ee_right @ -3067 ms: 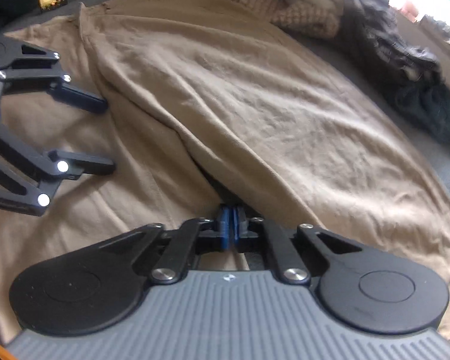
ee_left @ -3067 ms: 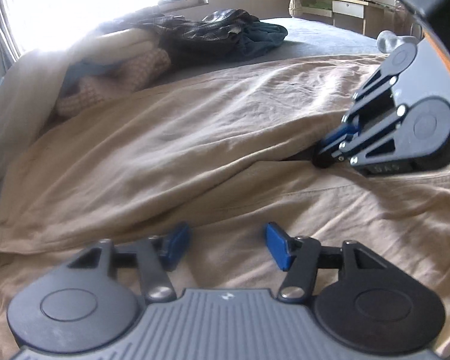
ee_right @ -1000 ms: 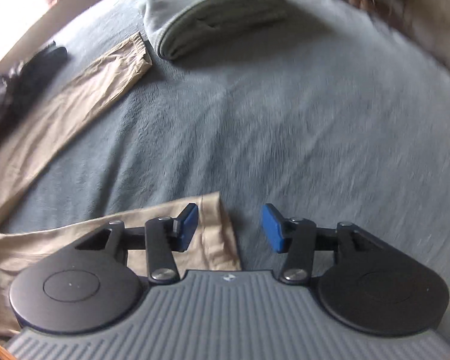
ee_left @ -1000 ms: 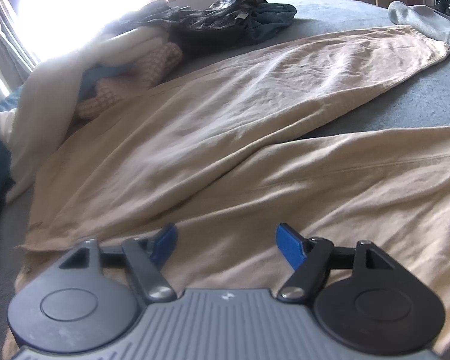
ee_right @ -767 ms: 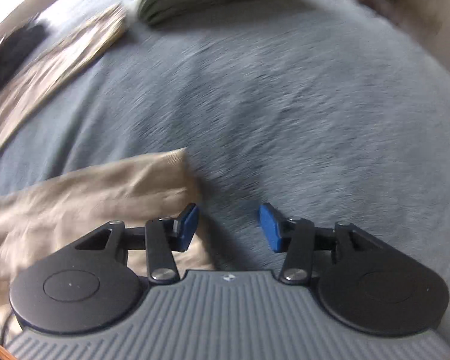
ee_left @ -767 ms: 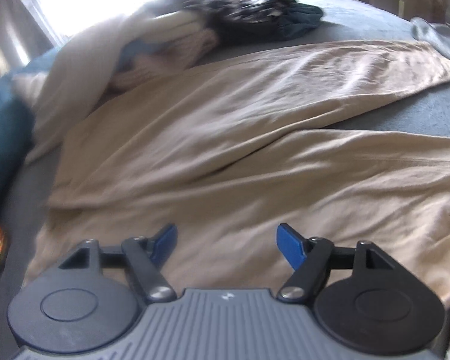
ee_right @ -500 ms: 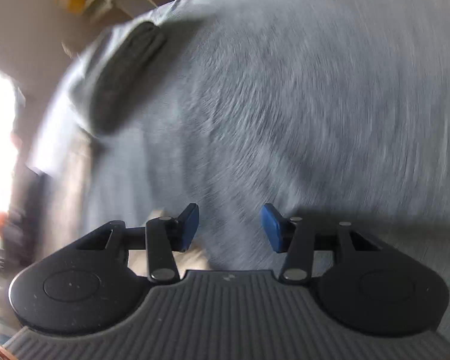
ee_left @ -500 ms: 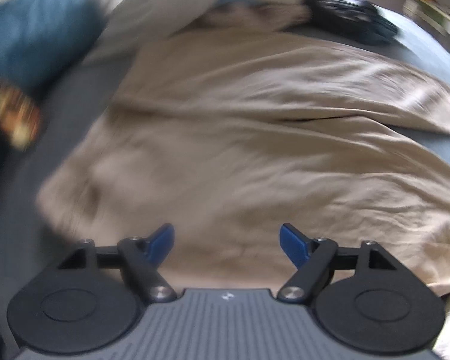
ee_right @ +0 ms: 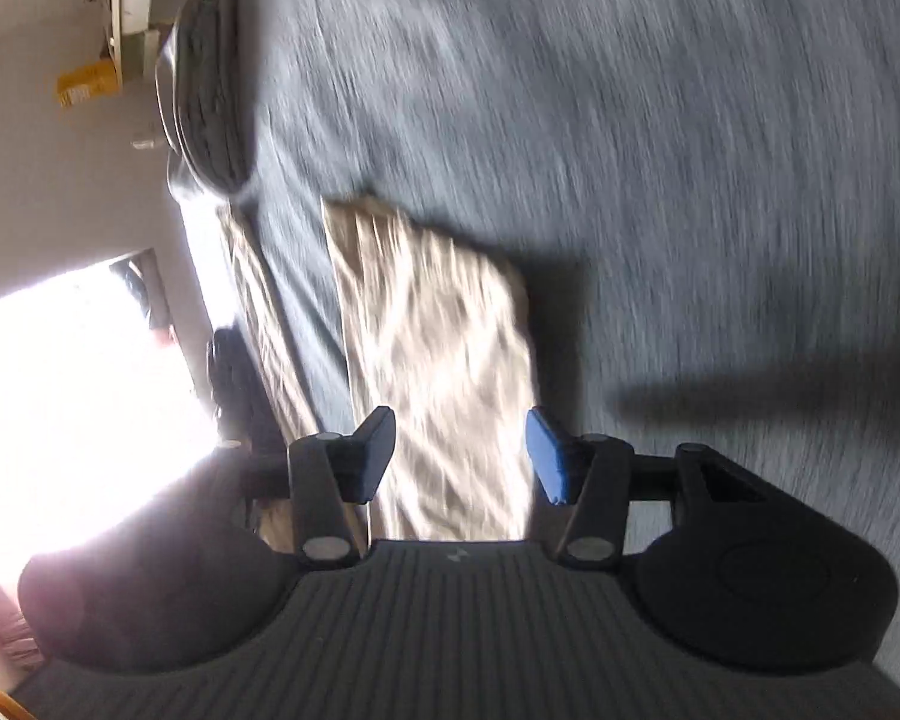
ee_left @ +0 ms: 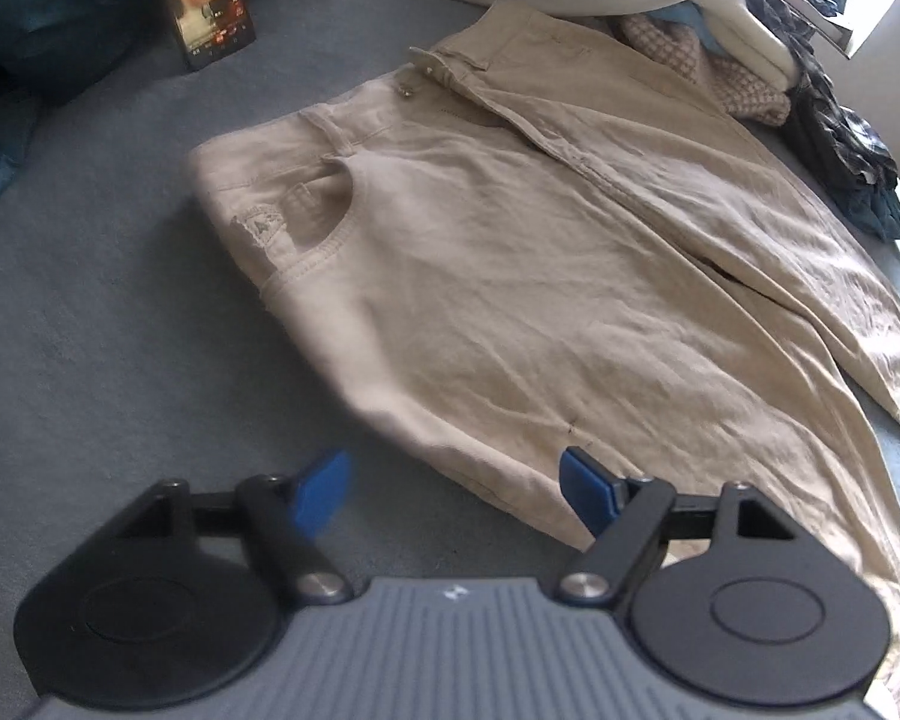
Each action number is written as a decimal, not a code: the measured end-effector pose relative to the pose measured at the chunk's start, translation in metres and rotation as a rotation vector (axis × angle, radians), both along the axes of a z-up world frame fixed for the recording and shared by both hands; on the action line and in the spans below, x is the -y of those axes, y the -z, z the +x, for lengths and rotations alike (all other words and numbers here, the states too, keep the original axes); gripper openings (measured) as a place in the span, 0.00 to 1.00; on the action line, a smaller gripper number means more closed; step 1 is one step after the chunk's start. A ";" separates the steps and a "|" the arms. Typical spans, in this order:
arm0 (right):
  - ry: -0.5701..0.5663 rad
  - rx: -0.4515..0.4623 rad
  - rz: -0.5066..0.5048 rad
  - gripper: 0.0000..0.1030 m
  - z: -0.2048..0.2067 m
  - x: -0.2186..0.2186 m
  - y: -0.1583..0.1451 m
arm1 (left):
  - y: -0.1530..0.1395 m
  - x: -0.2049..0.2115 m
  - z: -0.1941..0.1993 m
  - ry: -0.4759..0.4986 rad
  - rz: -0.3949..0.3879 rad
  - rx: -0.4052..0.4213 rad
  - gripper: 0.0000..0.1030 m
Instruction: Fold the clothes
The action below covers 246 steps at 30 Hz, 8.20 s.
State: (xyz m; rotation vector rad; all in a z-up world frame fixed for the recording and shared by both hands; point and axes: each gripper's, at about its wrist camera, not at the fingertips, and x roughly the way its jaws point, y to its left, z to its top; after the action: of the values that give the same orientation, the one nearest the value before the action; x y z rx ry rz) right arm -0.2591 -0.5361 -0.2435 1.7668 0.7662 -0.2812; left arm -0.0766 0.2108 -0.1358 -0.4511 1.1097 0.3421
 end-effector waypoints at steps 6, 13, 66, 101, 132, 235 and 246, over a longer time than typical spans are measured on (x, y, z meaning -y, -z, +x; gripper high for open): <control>-0.104 -0.004 0.042 0.48 0.022 -0.048 0.013 | 0.005 0.001 0.000 -0.015 0.000 -0.003 0.76; -0.199 0.013 0.094 0.46 0.071 -0.107 0.036 | 0.011 -0.003 -0.002 -0.033 -0.007 -0.009 0.76; -0.413 0.030 -0.178 0.01 0.179 -0.173 0.012 | 0.042 -0.082 0.012 -0.244 -0.059 0.101 0.11; -0.496 0.153 -0.408 0.01 0.406 -0.146 -0.144 | -0.044 -0.053 0.201 -0.223 -0.064 0.429 0.09; -0.630 0.117 -0.281 0.46 0.568 -0.194 -0.102 | 0.008 -0.098 0.320 -0.220 -0.236 0.357 0.65; -2.234 0.932 -1.017 0.16 0.577 -0.804 -0.073 | 0.028 -0.146 0.125 -0.627 -0.262 0.173 0.21; -2.304 1.103 -0.918 0.16 0.503 -0.836 -0.053 | 0.041 -0.126 0.067 -0.627 -0.107 0.022 0.22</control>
State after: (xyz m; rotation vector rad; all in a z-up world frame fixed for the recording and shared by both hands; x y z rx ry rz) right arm 0.2444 0.3003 -0.1904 -0.5792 0.9953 1.4674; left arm -0.0098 0.3368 -0.1769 -0.8966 0.9475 0.8250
